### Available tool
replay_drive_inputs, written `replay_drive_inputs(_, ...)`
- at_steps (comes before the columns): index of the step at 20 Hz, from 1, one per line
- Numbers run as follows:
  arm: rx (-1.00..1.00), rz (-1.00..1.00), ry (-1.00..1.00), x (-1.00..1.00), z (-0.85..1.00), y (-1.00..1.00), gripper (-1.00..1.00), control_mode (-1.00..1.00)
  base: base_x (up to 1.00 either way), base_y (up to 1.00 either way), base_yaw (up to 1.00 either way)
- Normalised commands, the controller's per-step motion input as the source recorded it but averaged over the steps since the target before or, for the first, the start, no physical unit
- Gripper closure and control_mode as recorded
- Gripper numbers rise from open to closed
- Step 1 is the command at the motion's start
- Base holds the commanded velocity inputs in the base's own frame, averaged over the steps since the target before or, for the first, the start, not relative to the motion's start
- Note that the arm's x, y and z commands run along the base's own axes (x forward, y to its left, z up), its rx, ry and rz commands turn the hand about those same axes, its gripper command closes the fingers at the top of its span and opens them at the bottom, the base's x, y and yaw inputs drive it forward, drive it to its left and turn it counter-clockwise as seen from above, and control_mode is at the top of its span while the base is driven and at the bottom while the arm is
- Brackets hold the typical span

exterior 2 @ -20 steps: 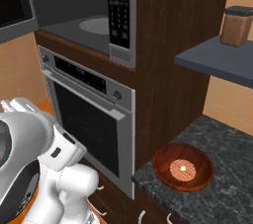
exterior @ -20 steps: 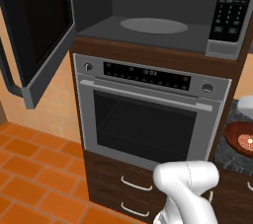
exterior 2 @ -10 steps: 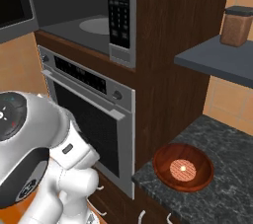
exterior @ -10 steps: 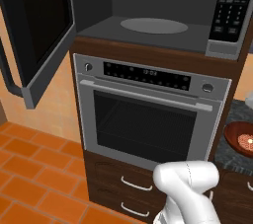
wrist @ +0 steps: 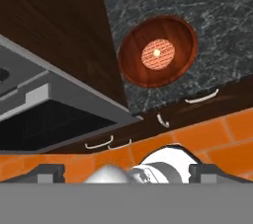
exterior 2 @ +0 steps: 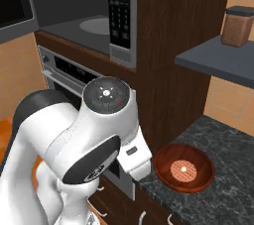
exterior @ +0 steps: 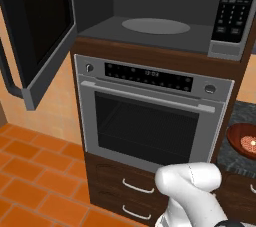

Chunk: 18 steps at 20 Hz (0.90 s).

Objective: Open the microwave, place the bowl with waffle inside the microwave, then close the microwave door and turn it on.

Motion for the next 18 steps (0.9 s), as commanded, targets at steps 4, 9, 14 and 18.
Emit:
replay_drive_inputs(4, 0.12, -0.01, 0.24, 0.36, -0.38, -0.97, -1.0, -1.0, 0.0, 0.0, 0.0)
replay_drive_inputs(9, 0.1, 0.0, 0.15, 0.44, -0.51, -0.86, -1.0, -1.0, 0.0, 0.0, 0.0)
replay_drive_inputs(14, 0.0, 0.0, 0.09, 0.45, -0.75, -0.47, -1.0, -1.0, 0.0, 0.0, 0.0)
replay_drive_inputs(18, 0.03, 0.01, 0.04, 0.44, -0.67, -0.54, -1.0, -1.0, 0.0, 0.0, 0.0)
